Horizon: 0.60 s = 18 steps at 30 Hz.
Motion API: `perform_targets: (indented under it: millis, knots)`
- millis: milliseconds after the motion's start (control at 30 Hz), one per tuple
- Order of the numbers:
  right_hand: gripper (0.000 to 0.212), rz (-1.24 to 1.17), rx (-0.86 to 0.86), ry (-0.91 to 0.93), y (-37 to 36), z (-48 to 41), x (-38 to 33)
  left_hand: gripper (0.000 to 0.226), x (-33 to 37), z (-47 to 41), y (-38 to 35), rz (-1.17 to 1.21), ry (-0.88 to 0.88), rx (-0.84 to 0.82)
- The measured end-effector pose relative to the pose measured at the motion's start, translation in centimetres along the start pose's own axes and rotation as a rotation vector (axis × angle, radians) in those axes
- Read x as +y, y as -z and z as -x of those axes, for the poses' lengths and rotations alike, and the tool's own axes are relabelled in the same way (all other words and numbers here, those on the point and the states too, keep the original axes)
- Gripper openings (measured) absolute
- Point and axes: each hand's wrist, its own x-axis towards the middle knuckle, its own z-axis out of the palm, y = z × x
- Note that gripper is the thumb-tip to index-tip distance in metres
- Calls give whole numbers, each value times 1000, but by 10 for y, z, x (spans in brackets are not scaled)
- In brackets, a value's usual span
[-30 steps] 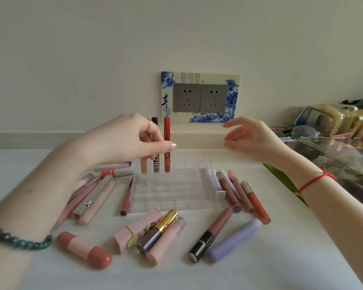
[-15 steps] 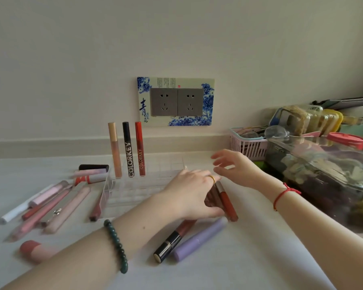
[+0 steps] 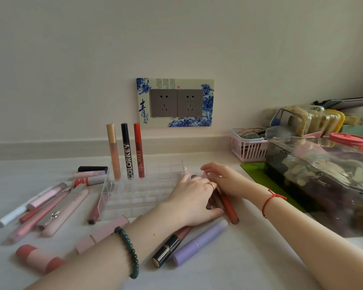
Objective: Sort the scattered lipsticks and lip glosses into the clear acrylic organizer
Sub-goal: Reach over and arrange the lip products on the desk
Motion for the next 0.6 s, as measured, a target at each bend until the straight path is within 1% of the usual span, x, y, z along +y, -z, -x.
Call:
perform_targets:
  millis: [200,267,333,467,533,600]
  knots:
    - [30,-91,8,-32,0,-2,-1,50,3,2,2,10,-10,-13]
    - [30,-114,35,-35,4,-1,-3,52,4,3,4,39,-33,23]
    - [29,-159,101,-19,10,1,-9,57,5,5,8,79,-67,86]
    - [31,-296,291,49,29,4,-30,79,3,12,19,143,-110,237]
    - [34,-430,327,94,37,6,-45,97,-2,18,23,173,-116,289]
    - [37,-524,324,153,45,11,-61,111,-8,25,27,223,-99,331]
